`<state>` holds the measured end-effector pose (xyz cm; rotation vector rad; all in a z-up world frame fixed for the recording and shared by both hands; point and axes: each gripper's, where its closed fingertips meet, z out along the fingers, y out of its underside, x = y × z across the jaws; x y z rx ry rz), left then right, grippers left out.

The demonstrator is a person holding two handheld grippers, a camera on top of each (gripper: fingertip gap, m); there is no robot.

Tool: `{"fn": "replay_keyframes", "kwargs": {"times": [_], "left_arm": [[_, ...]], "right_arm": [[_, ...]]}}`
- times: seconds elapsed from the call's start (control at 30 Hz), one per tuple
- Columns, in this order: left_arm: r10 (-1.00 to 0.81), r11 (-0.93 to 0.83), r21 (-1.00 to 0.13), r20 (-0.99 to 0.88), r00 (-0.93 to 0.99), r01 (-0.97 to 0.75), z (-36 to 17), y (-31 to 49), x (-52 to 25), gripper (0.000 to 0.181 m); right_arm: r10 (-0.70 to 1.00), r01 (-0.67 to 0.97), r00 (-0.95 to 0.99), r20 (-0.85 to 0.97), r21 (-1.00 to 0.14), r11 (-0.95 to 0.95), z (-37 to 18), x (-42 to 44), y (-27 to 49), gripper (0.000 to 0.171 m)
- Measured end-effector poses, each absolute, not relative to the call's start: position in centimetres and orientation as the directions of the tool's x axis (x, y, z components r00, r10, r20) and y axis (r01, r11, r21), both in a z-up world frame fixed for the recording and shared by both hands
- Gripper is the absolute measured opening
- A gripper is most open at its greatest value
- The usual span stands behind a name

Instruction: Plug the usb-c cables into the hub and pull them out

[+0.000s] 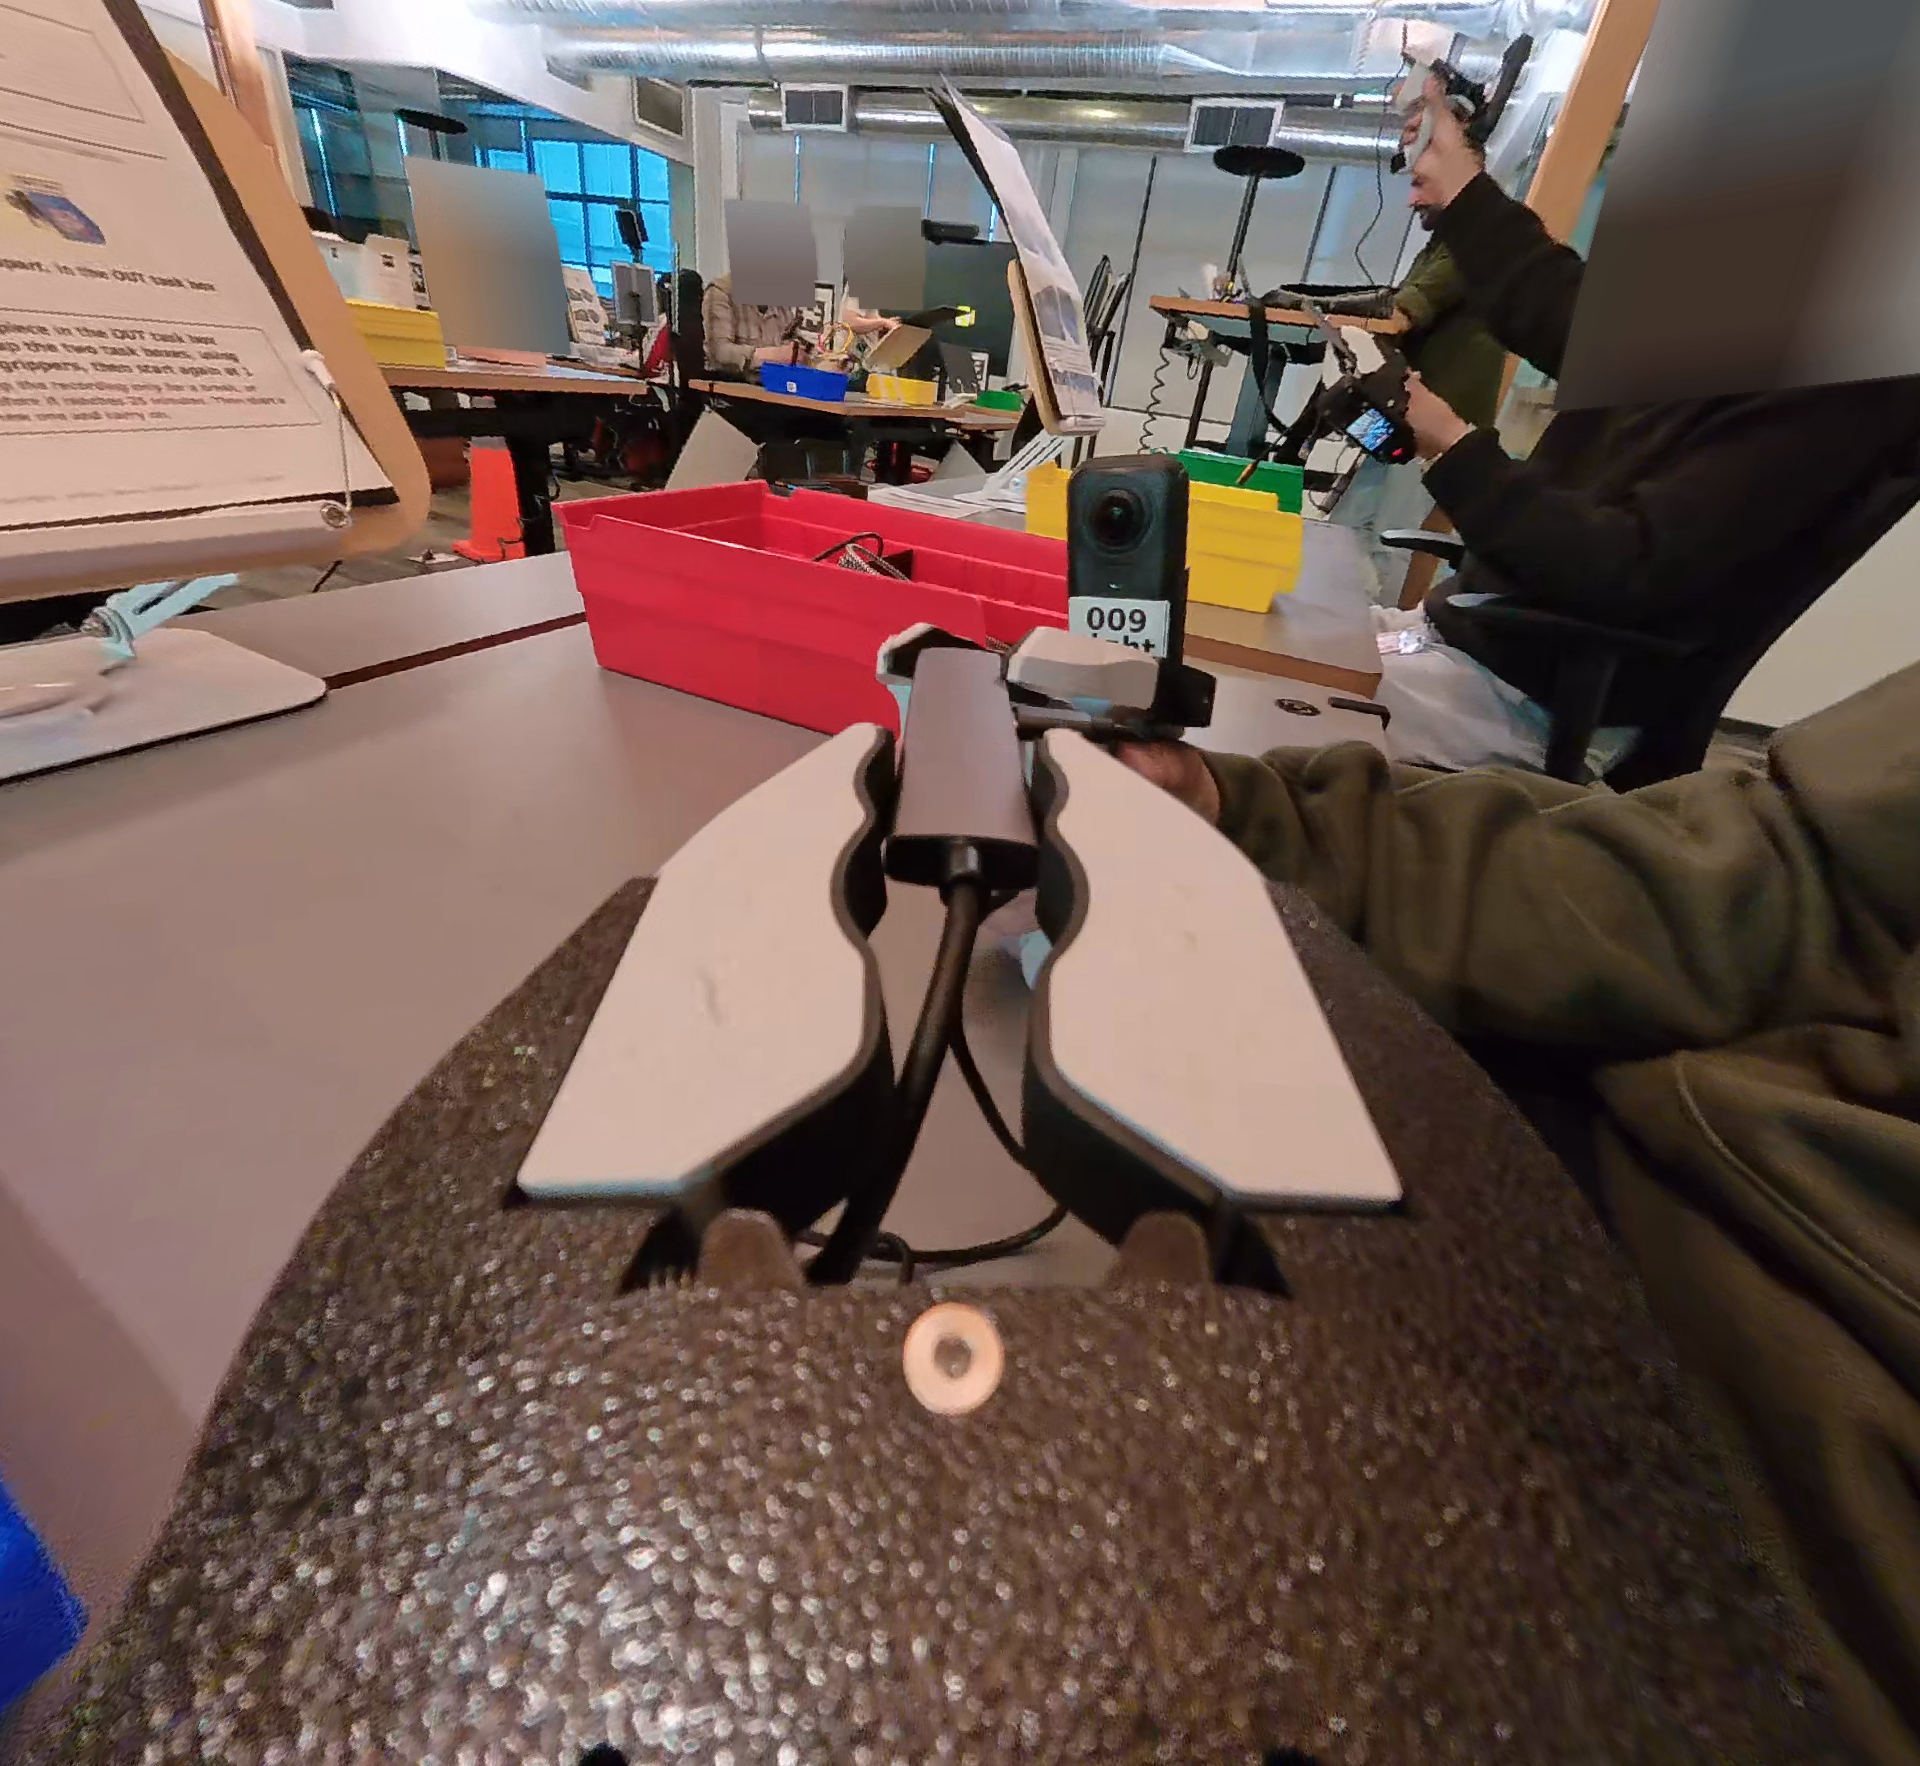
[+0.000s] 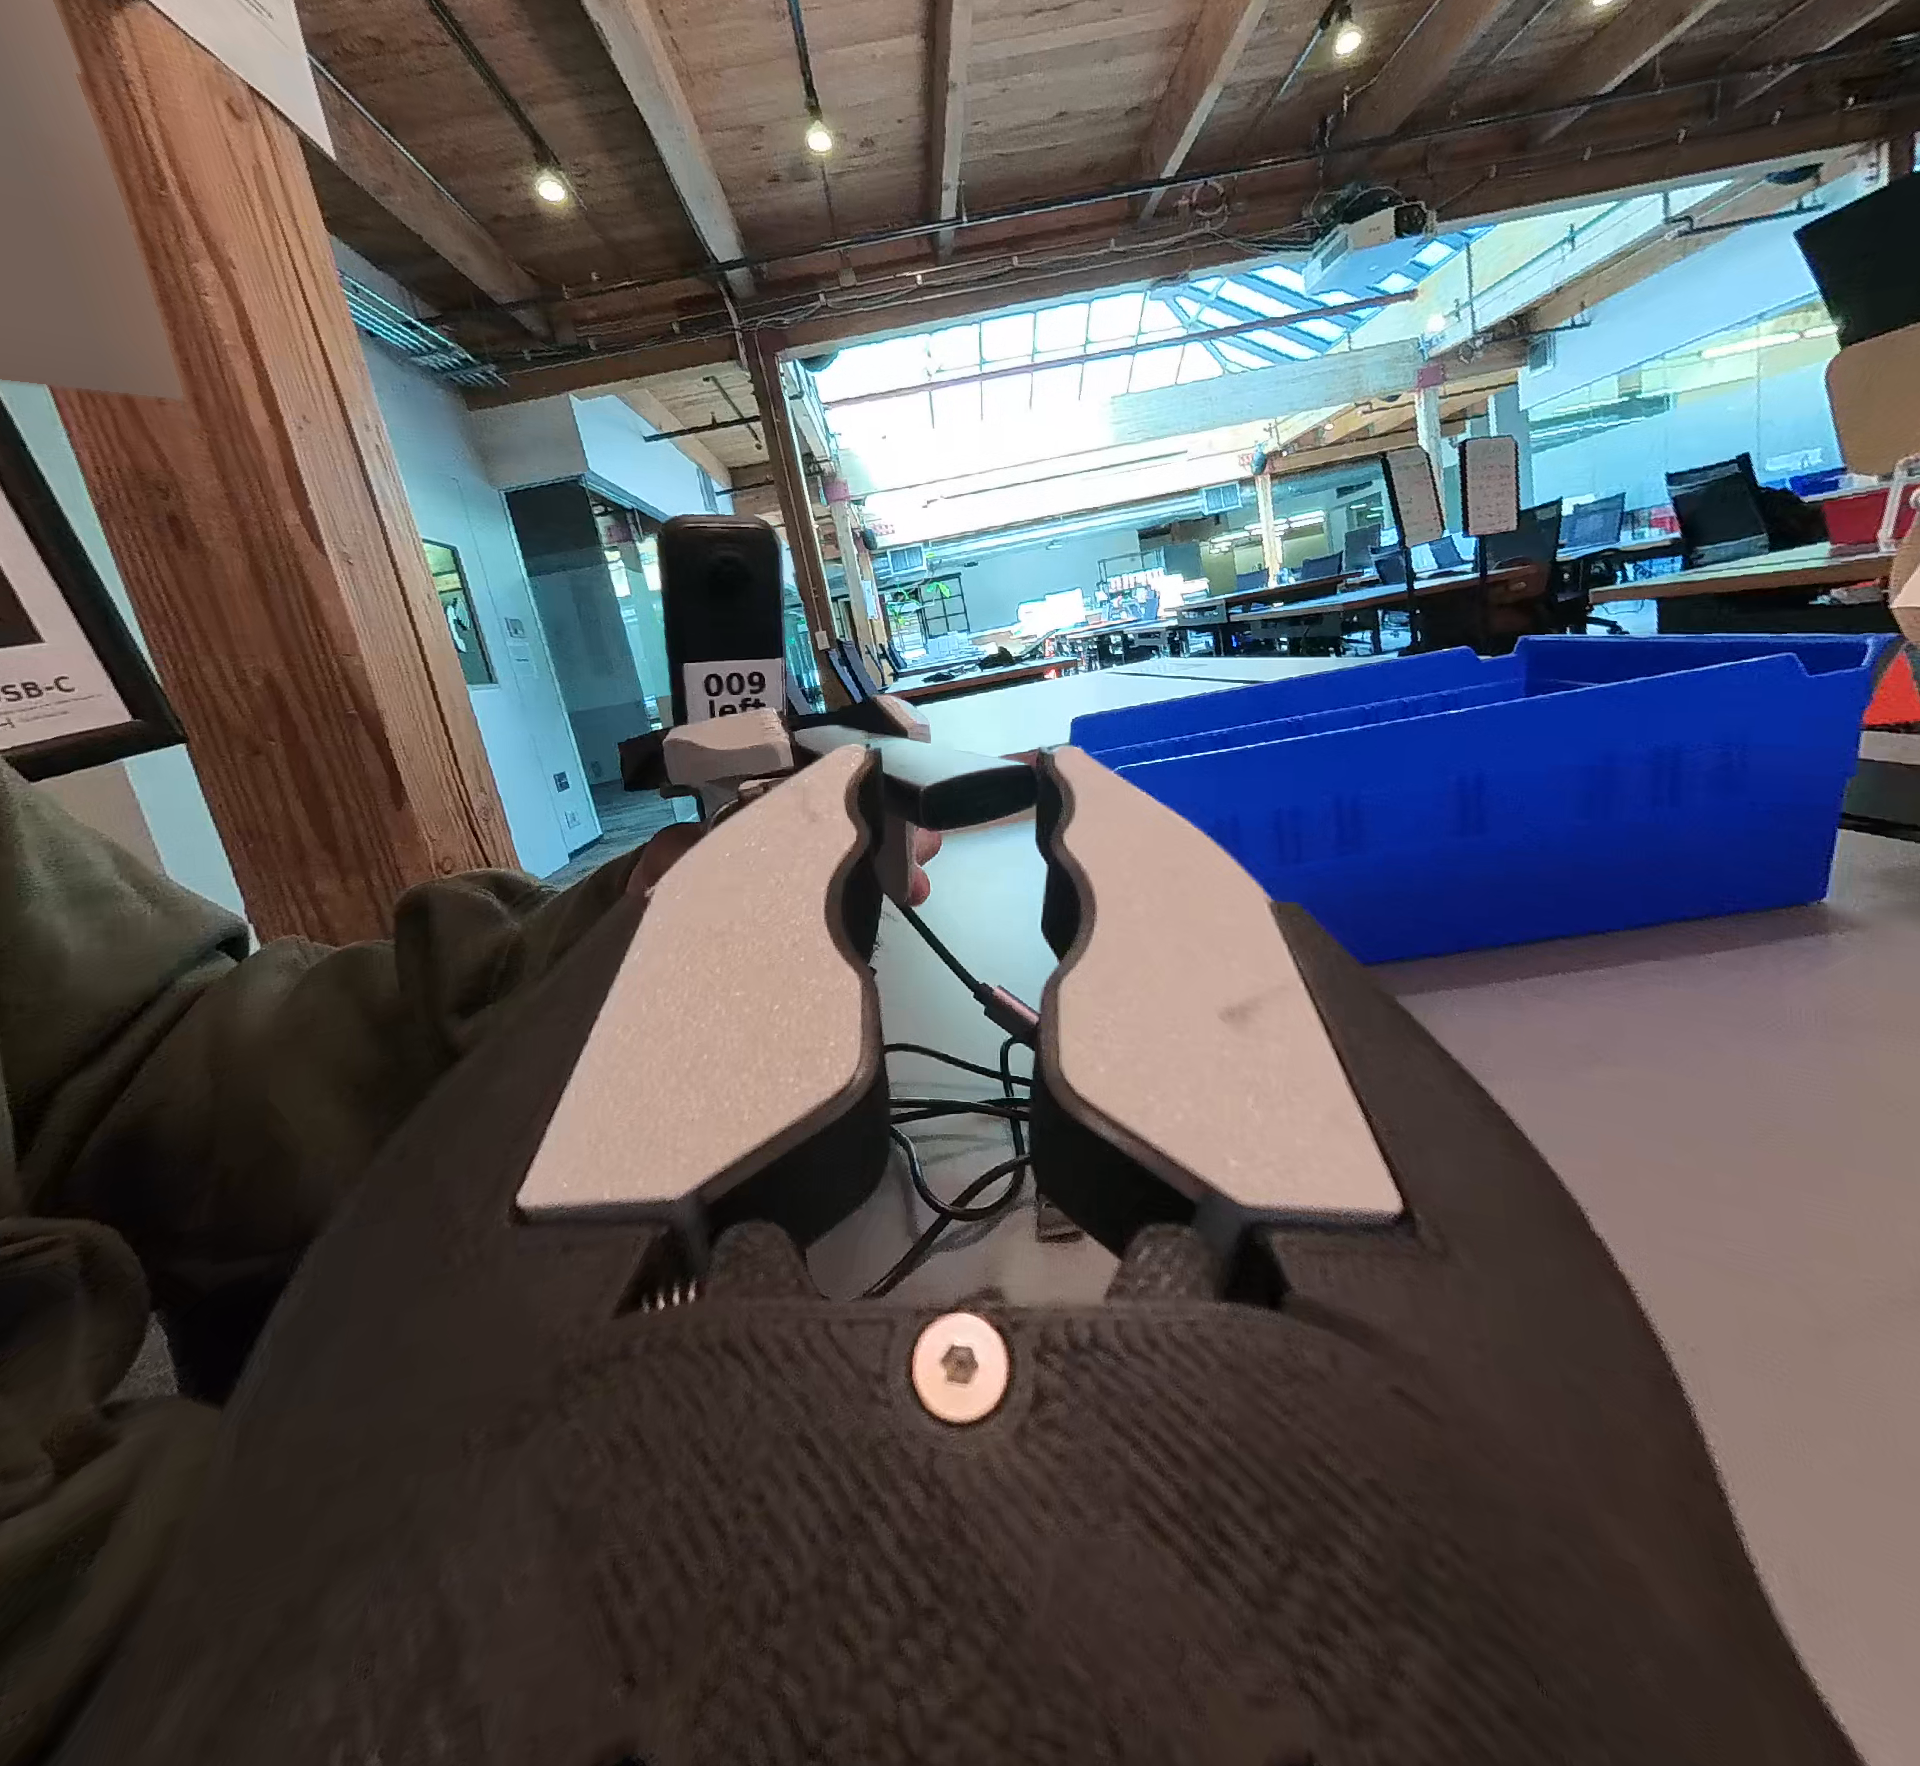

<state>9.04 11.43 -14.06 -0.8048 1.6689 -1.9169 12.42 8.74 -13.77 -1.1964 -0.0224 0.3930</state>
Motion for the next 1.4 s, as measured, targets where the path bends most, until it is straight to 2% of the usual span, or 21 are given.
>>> {"fn": "replay_keyframes", "kwargs": {"times": [0.2,0.4,0.8,1.0,1.07,1.13,1.23,1.4], "left_arm": [[-0.664,-0.124,-0.992,0.108,-0.740,-0.032,-14.3,11.3,8.6,0.024],[-0.640,-0.090,-0.995,0.089,-0.763,-0.041,-14.7,10.8,8.1,0.025],[-0.664,-0.060,-0.997,0.080,-0.743,-0.054,-15.4,10.8,8.6,0.024],[-0.697,-0.035,-0.996,0.085,-0.712,-0.085,-15.8,10.9,9.1,0.024],[-0.738,-0.012,-0.996,0.069,-0.671,-0.088,-16.1,11.5,9.7,0.024],[-0.813,0.014,-0.995,0.045,-0.581,-0.097,-16.3,13.0,10.6,0.024],[-0.907,0.087,-0.994,-0.052,-0.419,-0.064,-15.9,15.5,11.4,0.024],[-0.938,0.186,-0.983,-0.175,-0.298,-0.007,-15.5,15.4,12.0,0.024]], "right_arm": [[0.322,-0.232,0.936,-0.141,-0.936,0.265,-13.9,11.9,8.6,0.027],[0.359,-0.273,0.919,-0.162,-0.919,0.285,-13.4,11.8,8.2,0.026],[0.326,-0.235,0.937,-0.129,-0.921,0.310,-13.4,12.0,8.2,0.026],[0.316,-0.276,0.932,-0.179,-0.915,0.296,-13.8,12.5,8.3,0.027],[0.247,-0.249,0.953,-0.178,-0.922,0.295,-14.1,13.3,8.6,0.029],[0.148,-0.163,0.982,-0.120,-0.929,0.332,-13.9,14.0,8.3,0.036],[0.051,-0.049,0.998,-0.036,-0.957,0.285,-14.4,14.1,8.8,0.041],[-0.088,0.053,0.996,0.029,-0.960,0.276,-14.5,12.9,11.1,0.028]]}}
